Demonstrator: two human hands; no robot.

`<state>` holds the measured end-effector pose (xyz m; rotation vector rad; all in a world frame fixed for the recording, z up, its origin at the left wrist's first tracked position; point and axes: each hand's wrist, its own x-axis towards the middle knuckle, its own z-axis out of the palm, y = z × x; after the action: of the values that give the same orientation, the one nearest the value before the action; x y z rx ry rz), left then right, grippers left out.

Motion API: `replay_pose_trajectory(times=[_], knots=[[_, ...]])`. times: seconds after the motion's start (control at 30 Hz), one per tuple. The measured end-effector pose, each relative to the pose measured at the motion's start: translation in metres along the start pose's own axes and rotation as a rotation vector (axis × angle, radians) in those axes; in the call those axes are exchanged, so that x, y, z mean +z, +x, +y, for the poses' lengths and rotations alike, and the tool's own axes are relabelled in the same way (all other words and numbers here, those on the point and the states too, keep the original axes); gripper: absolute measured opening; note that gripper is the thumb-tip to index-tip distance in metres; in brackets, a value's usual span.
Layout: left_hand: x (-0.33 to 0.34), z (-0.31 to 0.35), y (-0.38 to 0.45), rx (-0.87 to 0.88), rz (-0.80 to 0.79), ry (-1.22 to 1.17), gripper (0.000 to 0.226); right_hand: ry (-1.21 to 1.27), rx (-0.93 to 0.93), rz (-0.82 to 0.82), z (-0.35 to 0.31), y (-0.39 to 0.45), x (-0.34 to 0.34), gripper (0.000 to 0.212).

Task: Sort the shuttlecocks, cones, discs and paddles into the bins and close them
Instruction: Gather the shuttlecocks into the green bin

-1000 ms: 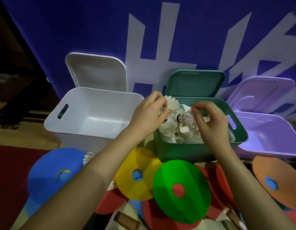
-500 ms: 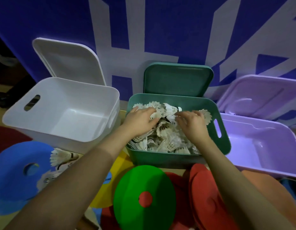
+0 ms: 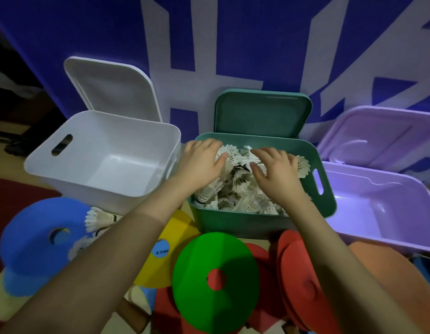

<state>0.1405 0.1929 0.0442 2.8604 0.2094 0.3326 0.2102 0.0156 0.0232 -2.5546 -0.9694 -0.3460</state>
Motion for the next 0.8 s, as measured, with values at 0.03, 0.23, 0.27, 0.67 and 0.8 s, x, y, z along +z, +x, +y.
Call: replay_pose_trajectory(times=[0.03,0.23,0.27,0.67,0.8], knots=[[-0.009,-0.001,-0.003,0.014,0.033,0.001,0.041,0.035,-0.02,0.056,-0.008,0.0,-0.004,0.034],[-0.06,-0.022,-0.039,0.089,0.111,-0.011,0.037,0.139,-0.122,0.189,-0.071,-0.006,-0.021,0.035],[-0.067,-0.029,-0.047,0.1,0.111,-0.009,0.036,0.16,-0.132,0.19,-0.083,-0.008,-0.021,0.035],[-0.107,-0.193,-0.147,0.19,0.089,-0.011,0.041,0.319,-0.126,0.114,-0.254,-0.033,0.047,0.029],[-0.096,-0.234,-0.176,0.187,0.014,-0.084,0.05,0.231,-0.091,0.001,-0.286,-0.048,0.086,0.029]])
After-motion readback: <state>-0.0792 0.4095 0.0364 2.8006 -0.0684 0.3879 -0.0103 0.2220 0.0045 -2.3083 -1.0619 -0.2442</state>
